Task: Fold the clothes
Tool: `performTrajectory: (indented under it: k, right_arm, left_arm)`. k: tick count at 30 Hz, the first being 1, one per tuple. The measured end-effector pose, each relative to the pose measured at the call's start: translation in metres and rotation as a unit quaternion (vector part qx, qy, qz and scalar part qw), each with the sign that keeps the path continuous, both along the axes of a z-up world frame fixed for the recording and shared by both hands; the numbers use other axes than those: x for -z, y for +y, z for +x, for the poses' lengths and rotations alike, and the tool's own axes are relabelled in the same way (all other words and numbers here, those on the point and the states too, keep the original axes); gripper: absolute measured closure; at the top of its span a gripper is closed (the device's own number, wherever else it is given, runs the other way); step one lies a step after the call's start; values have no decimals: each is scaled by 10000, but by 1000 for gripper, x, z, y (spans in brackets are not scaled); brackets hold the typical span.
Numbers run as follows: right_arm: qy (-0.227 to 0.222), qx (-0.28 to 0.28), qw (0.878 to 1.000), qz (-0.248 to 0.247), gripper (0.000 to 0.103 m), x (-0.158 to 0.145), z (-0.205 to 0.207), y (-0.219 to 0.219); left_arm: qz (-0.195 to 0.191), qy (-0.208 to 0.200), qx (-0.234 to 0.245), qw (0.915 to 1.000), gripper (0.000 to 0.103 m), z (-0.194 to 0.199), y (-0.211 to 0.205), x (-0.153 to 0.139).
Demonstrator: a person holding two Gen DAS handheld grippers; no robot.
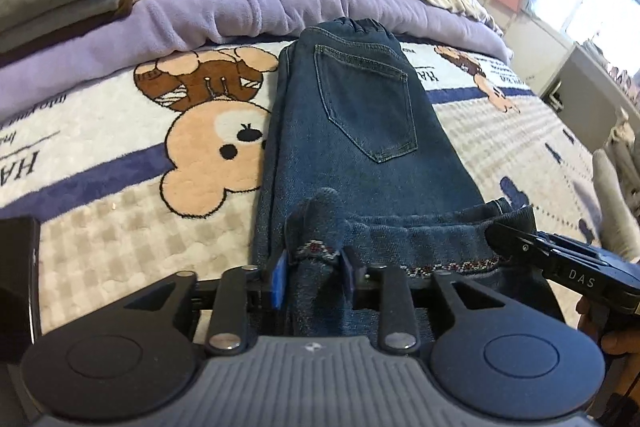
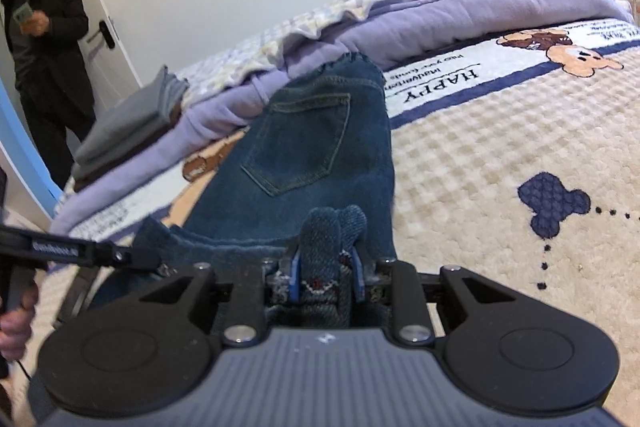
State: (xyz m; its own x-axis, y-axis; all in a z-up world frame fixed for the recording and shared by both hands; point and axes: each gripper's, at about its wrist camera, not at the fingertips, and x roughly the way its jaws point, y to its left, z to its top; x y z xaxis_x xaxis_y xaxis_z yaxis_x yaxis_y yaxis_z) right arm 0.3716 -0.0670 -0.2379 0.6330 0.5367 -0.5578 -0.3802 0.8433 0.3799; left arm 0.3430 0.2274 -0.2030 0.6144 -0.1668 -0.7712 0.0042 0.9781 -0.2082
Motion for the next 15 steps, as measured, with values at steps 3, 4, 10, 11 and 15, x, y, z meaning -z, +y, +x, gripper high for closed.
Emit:
performTrajectory:
  k: [3,4,10,11,15]
  right_arm:
    - [3,102,9999,-63,55,-4,3,-5]
    - [-24,141,9999,-90,54,-7,4,-7]
    - [-212,295,9993,46,61,-27,1,-22]
    - [-238,259,9993,94,63,-30,-2,-23]
    - [-260,-198,9994,99,73,-35,-18,-11]
  left_arm:
    - [25,-32,3,10000,55,-1,2,-6]
    - [36,-123,-14,9999,54,-3,4,-12]
    - [-214,-663,25,9976,58,-19,8,-41]
    - [-312,-704,100,9970,59,-22,8,-44]
    - [-424,-672,427,9959,59,-24,-1,-45]
